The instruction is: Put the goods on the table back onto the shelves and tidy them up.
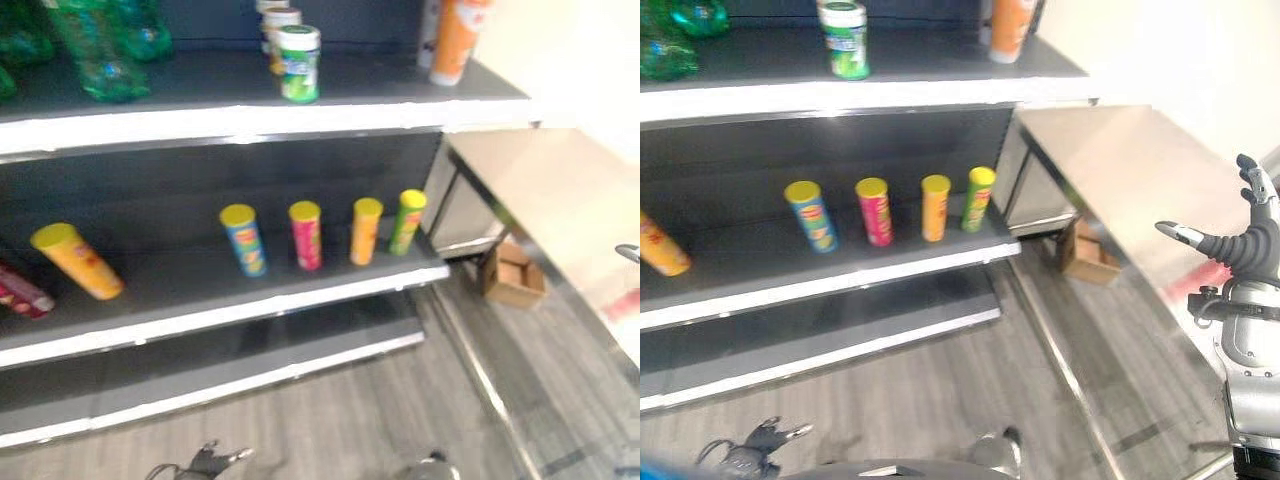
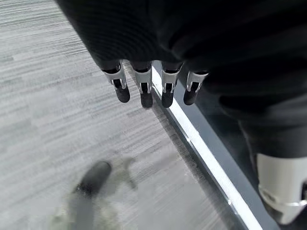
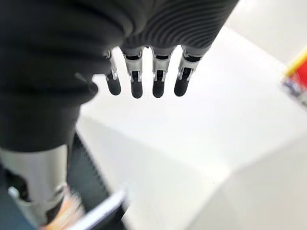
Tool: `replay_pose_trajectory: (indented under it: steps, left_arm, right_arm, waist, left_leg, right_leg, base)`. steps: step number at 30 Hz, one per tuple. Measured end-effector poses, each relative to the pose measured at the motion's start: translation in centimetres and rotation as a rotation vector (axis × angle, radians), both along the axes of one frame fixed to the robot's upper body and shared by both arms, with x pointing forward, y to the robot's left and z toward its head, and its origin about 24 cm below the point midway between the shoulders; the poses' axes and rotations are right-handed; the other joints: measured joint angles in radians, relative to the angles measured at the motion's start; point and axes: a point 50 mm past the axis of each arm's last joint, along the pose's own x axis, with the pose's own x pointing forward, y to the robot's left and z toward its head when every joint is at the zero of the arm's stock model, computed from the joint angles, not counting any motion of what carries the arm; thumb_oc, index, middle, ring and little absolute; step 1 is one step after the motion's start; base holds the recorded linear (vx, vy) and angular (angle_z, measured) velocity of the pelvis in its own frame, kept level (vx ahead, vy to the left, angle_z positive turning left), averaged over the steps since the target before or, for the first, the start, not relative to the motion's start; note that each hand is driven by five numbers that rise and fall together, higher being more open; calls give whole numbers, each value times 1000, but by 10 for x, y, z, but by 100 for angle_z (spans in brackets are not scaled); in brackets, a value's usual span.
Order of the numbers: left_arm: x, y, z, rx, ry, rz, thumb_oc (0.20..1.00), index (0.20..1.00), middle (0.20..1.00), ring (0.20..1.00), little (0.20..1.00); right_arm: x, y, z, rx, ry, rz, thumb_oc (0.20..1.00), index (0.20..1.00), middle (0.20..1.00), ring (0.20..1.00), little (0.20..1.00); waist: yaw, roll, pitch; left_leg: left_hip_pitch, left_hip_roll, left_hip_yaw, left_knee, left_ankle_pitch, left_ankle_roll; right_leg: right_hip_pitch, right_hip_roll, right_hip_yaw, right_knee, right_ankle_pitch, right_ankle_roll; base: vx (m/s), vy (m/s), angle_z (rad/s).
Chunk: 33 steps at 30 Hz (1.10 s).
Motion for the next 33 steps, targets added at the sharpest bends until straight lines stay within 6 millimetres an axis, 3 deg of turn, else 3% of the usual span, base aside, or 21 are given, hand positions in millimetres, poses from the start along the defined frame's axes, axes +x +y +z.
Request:
replay_pose_trajectory:
  steps: [2, 4, 8, 9, 11, 13, 14, 15, 16, 17, 19, 20, 23, 27, 31, 33]
  left_arm:
    - [-2, -23, -8, -70, 0, 17, 1000, 1000, 1000, 1000, 1000]
    - [-4, -23, -8, -79, -4, 50, 1000, 1000, 1000, 1000, 1000]
    - [6, -16, -4, -73, -45, 81, 1000, 1000, 1000, 1000, 1000]
    - [12, -17, -3, -73, -61, 76, 1000, 1000, 1000, 1000, 1000]
    - [16, -17, -2, -73, -74, 72, 1000, 1000, 1000, 1000, 1000]
    - [16, -14, -1, -64, -76, 73, 1000, 1000, 1000, 1000, 1000]
    - [18, -15, -1, -65, -73, 65, 1000, 1000, 1000, 1000, 1000]
    - [19, -17, -2, -68, -68, 54, 1000, 1000, 1000, 1000, 1000]
    - [19, -21, -3, -75, -65, 44, 1000, 1000, 1000, 1000, 1000]
    - [16, -23, -4, -78, -54, 47, 1000, 1000, 1000, 1000, 1000]
    - [15, -17, -3, -60, -54, 48, 1000, 1000, 1000, 1000, 1000]
    - [14, -16, -3, -49, -50, 44, 1000, 1000, 1000, 1000, 1000]
    - [12, -16, -4, -46, -35, 35, 1000, 1000, 1000, 1000, 1000]
    - [9, -18, -6, -45, -11, 21, 1000, 1000, 1000, 1000, 1000]
    - [36, -18, 2, -37, -85, -3, 1000, 1000, 1000, 1000, 1000]
    - [43, -19, 5, -39, -114, -8, 1000, 1000, 1000, 1000, 1000]
  right_arm:
    - [-2, -16, 28, -111, 7, -64, 1000, 1000, 1000, 1000, 1000]
    - [-9, -24, 48, -157, -49, -113, 1000, 1000, 1000, 1000, 1000]
    - [-21, -33, 60, -175, -122, -173, 1000, 1000, 1000, 1000, 1000]
    - [-28, -37, 58, -168, -125, -194, 1000, 1000, 1000, 1000, 1000]
    - [-31, -40, 58, -166, -143, -213, 1000, 1000, 1000, 1000, 1000]
    - [-29, -38, 57, -150, -167, -210, 1000, 1000, 1000, 1000, 1000]
    - [-28, -38, 54, -123, -187, -213, 1000, 1000, 1000, 1000, 1000]
    - [-29, -41, 53, -106, -195, -225, 1000, 1000, 1000, 1000, 1000]
    - [-30, -43, 53, -93, -200, -236, 1000, 1000, 1000, 1000, 1000]
    - [-31, -47, 47, -66, -204, -259, 1000, 1000, 1000, 1000, 1000]
    - [-32, -48, 30, -33, -160, -268, 1000, 1000, 1000, 1000, 1000]
    - [-29, -48, 25, -10, -155, -268, 1000, 1000, 1000, 1000, 1000]
    - [-27, -57, 3, 77, -129, -328, 1000, 1000, 1000, 1000, 1000]
    - [-18, -65, -9, 137, -106, -372, 1000, 1000, 1000, 1000, 1000]
    - [-12, -77, -37, 193, 31, -446, 1000, 1000, 1000, 1000, 1000]
    - [-10, -76, -37, 195, 32, -442, 1000, 1000, 1000, 1000, 1000]
  waist:
    - [-4, 64, 5]
    - [-16, 78, 2]
    - [-30, 88, -7]
    - [-40, 75, -3]
    - [-43, 63, 12]
    - [-20, 17, 51]
    - [5, -39, 80]
    - [4, -45, 84]
    - [8, -27, 88]
    - [14, 24, 83]
    - [16, 24, 68]
    - [16, 15, 70]
    - [15, 8, 67]
    - [16, 19, 63]
    - [11, 15, 61]
    - [11, 16, 60]
  left_leg:
    - [16, 56, -5, 27, 12, 9]
    - [20, 95, -12, 77, 43, 5]
    - [8, 167, -19, 128, 68, 5]
    - [-16, 181, -45, 145, 115, -6]
    - [-44, 199, -53, 197, 155, -30]
    - [-103, 196, -167, 330, 170, -17]
    - [-151, 17, -356, 319, -25, -71]
    - [-153, -74, -391, 264, -71, -52]
    - [-153, -126, -403, 216, -77, -39]
    - [-151, -171, -400, 145, -140, 63]
    - [-136, -196, -397, 123, -148, 57]
    - [-134, -221, -415, 113, -143, 61]
    - [-99, -230, -384, 71, -118, 67]
    - [-31, -225, -333, 7, -112, 68]
    - [-6, -226, -290, -17, -116, 66]
    - [-7, -227, -280, -20, -116, 67]
  right_leg:
    - [11, 60, 20, -22, -6, -17]
    - [41, 94, 31, -38, -16, -33]
    - [81, 163, 26, -94, -12, -60]
    - [94, 182, 15, -123, -7, -75]
    - [93, 188, 15, -136, -1, -97]
    - [83, 185, 56, -135, -4, -134]
    - [78, 112, 97, -142, -1, -142]
    - [75, 89, 100, -142, -6, -134]
    - [76, 89, 103, -142, -5, -131]
    - [80, 119, 108, -138, -10, -102]
    - [74, 110, 118, -138, -21, -94]
    - [57, 97, 144, -129, -10, -71]
    - [56, 93, 167, -134, 1, -68]
    - [63, 102, 201, -135, 1, -64]
    - [46, 105, 220, -126, 4, -67]
    - [32, 105, 224, -120, 5, -68]
  base:
    - [26, -467, -47]
    - [21, -462, -35]
    - [22, -239, -8]
    - [-110, -251, 13]
    - [-125, -255, 0]
    - [17, -131, -49]
    - [97, -69, -55]
    - [75, -20, -40]
    - [87, 7, -13]
    - [47, 38, -13]
    - [65, 52, -10]
    - [118, 98, -16]
    - [121, 129, -23]
    - [106, 131, -37]
    - [84, 110, -33]
    - [83, 123, -23]
